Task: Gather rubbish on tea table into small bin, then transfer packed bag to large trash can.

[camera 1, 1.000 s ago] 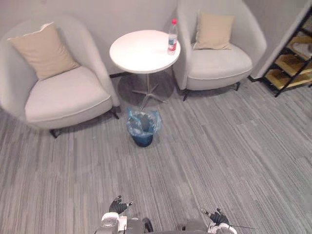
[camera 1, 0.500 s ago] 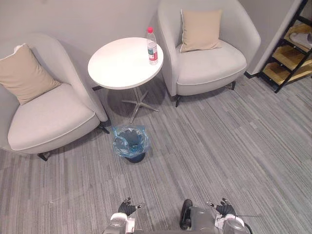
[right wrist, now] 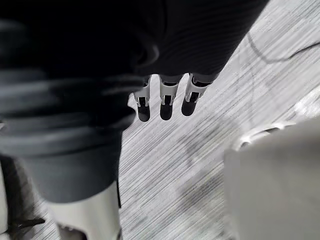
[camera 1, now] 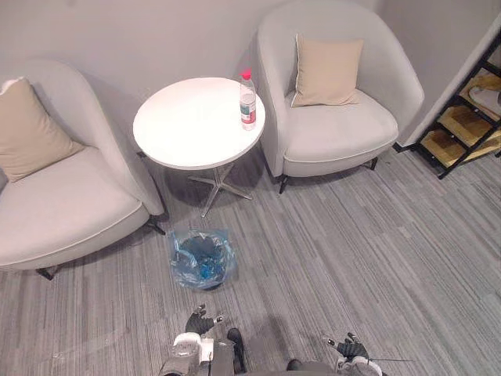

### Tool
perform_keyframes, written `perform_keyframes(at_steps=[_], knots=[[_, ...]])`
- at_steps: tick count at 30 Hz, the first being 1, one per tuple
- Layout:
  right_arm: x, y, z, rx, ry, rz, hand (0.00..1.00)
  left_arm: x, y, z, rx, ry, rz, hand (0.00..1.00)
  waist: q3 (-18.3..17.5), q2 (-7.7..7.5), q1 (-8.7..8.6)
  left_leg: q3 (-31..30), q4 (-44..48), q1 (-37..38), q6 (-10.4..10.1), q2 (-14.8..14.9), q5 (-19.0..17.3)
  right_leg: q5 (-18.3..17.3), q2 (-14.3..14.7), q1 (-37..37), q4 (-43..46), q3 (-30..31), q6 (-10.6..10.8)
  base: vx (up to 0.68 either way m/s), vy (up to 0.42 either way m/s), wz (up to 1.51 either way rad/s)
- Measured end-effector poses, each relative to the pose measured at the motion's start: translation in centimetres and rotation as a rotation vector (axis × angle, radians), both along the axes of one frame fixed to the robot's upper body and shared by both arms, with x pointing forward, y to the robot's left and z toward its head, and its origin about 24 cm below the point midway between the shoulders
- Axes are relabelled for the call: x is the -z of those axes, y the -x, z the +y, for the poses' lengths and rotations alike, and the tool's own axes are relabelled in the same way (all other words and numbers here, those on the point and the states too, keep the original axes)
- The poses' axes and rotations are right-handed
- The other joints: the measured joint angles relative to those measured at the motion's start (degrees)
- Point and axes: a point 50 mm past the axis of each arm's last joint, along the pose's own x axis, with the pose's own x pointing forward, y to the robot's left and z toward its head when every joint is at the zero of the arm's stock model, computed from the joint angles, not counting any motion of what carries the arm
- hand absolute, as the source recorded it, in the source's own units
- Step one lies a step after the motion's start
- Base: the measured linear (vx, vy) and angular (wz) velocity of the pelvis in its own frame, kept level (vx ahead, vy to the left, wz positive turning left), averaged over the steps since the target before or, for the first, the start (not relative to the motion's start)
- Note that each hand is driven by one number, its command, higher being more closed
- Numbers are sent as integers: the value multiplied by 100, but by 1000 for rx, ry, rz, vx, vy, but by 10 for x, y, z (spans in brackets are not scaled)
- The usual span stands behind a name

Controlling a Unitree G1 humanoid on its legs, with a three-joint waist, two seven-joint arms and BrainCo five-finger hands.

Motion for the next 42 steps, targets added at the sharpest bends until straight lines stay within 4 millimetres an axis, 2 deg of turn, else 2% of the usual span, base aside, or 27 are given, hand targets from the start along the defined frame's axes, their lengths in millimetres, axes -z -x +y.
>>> perform_keyframes(at_steps=[1,3,5,7,9,10,11,12,13,16,18,19,20,21,23,26,27,28,29,30,33,35,37,38,39,40,42], knots=[[-1,-1,0,-3,2,-6,0,0,1,1,1,-2,3,0,2,-10,-15,-10,2,79,11,-21,-53,-1,-85,-152,329,1,40,321,67,8],[-1,-3,1,-12,-3,-14,0,2,7,5,15,-18,21,0,-20,-41,-72,-128,-139,654,18,-72,-199,-196,-305,-506,1268,-213,-214,364,-6,25],[-2,-4,2,-21,-1,-19,0,2,7,3,24,-17,24,0,-119,22,-122,-324,-327,841,9,60,-193,-349,-227,-729,926,-535,-436,323,-79,41],[-3,-9,0,-27,2,-33,0,3,9,2,23,-15,31,0,-117,90,-151,-469,-465,976,-11,257,-182,-354,-109,-937,293,-643,-461,415,-223,51],[-4,-12,1,-34,1,-38,0,6,15,7,22,-25,53,0,-118,76,-234,-631,-598,1121,-115,391,-128,41,-43,-1035,-794,-550,-402,416,-322,55],[-2,-9,1,-34,-6,-23,0,7,20,15,25,-46,71,0,-133,-55,-306,-787,-633,1291,-455,406,-216,1092,14,-909,-1791,-308,-508,301,-263,33],[-3,-9,-2,-33,3,-21,0,8,22,11,24,-39,82,0,-132,86,-287,-853,-647,1317,-497,549,-246,1153,150,-812,-1823,-378,-568,364,-291,19],[-4,-11,-10,-37,24,-21,0,9,24,6,27,-20,88,0,-152,257,-249,-937,-710,1277,-588,692,-152,1122,304,-783,-1788,-377,-605,281,-215,5],[-4,-9,-15,-26,33,-12,0,10,24,1,29,-10,89,0,-125,259,-299,-998,-785,1355,-648,705,29,908,330,-818,-1511,-168,-599,333,-251,16],[-3,-2,-21,-20,45,11,0,10,24,1,32,-4,94,0,-128,288,-337,-1143,-618,1464,-709,859,71,593,376,-556,-1431,-377,-674,222,-197,38],[-2,3,-21,-13,44,23,0,7,15,3,-9,7,60,0,-14,254,-339,-1411,1349,538,-844,1097,108,399,513,-77,-1814,-564,-747,104,-185,55],[-1,3,-20,-15,42,24,0,6,13,3,-13,6,50,0,13,253,-320,-1422,1759,317,-877,1179,171,377,549,-4,-1881,-612,-781,66,-98,34],[-1,6,-20,-20,45,35,0,3,9,4,-14,3,26,0,43,253,-220,-1290,2609,-53,-707,1419,238,283,645,160,-1962,-693,-896,95,-14,17],[-1,6,-17,-14,44,28,0,2,7,6,-23,1,16,0,84,221,-178,-991,2778,-184,-630,1524,42,188,649,388,-1970,-707,-877,126,-20,18],[-2,4,-16,-1,39,9,0,1,5,4,-30,9,1,0,96,218,-184,-573,2637,-355,-608,1471,-248,133,599,588,-2048,-719,-841,145,15,14],[-2,4,-15,14,30,-2,0,1,6,1,-35,20,0,0,58,320,-99,-280,983,-458,-524,964,14,43,553,748,-2135,-664,-529,162,93,4],[-1,5,-7,15,10,-2,0,1,6,7,-32,3,4,0,-24,139,-89,-247,503,-321,-486,702,197,176,504,804,-2435,-439,-450,208,74,17],[0,6,-7,14,8,0,0,2,7,8,-31,2,8,0,-39,122,-89,-244,464,-278,-456,667,230,254,517,850,-2580,-413,-455,280,75,27],[1,8,-6,13,4,16,0,2,8,11,-34,-5,13,0,-11,153,-70,-272,708,-397,-451,679,242,578,593,1129,-3170,-386,-455,273,172,7],[1,2,-5,7,0,12,0,1,7,16,-38,-14,10,0,21,123,49,-357,1023,-691,-410,559,32,719,497,1321,-3474,-335,-458,228,175,0],[2,6,-7,9,4,32,0,5,16,17,-51,-12,44,0,-47,130,40,-539,298,-338,-171,249,297,566,344,1420,-3335,-167,-242,213,170,-15],[1,0,-4,-23,4,19,0,5,18,18,-49,-13,46,0,-54,125,75,-444,133,-111,-133,139,94,309,120,944,-2181,85,-1,203,157,-26],[1,0,-1,-33,-1,15,0,6,21,20,-22,-26,63,0,-87,-29,21,-418,-249,425,-9,-88,27,236,-226,-114,313,420,245,178,103,-3],[1,0,-1,-33,-1,15,0,7,22,20,-20,-27,64,0,-88,-31,17,-423,-255,446,-12,-91,28,223,-234,-140,383,430,246,253,10,30],[2,1,-1,-34,-2,16,0,8,24,22,-2,-38,81,0,-119,-77,-62,-500,-278,656,-41,-106,13,18,-240,-271,763,313,6,223,-32,30],[2,1,-1,-34,-3,18,0,8,25,22,-3,-39,84,0,-131,-96,-87,-552,-333,750,-44,-101,8,-67,-233,-280,758,184,-76,336,-78,47],[2,2,-2,-35,-4,16,0,8,23,20,0,-33,81,0,-142,-53,-129,-808,-543,981,-87,38,33,-318,-49,-500,308,-185,-332,290,-142,52]])
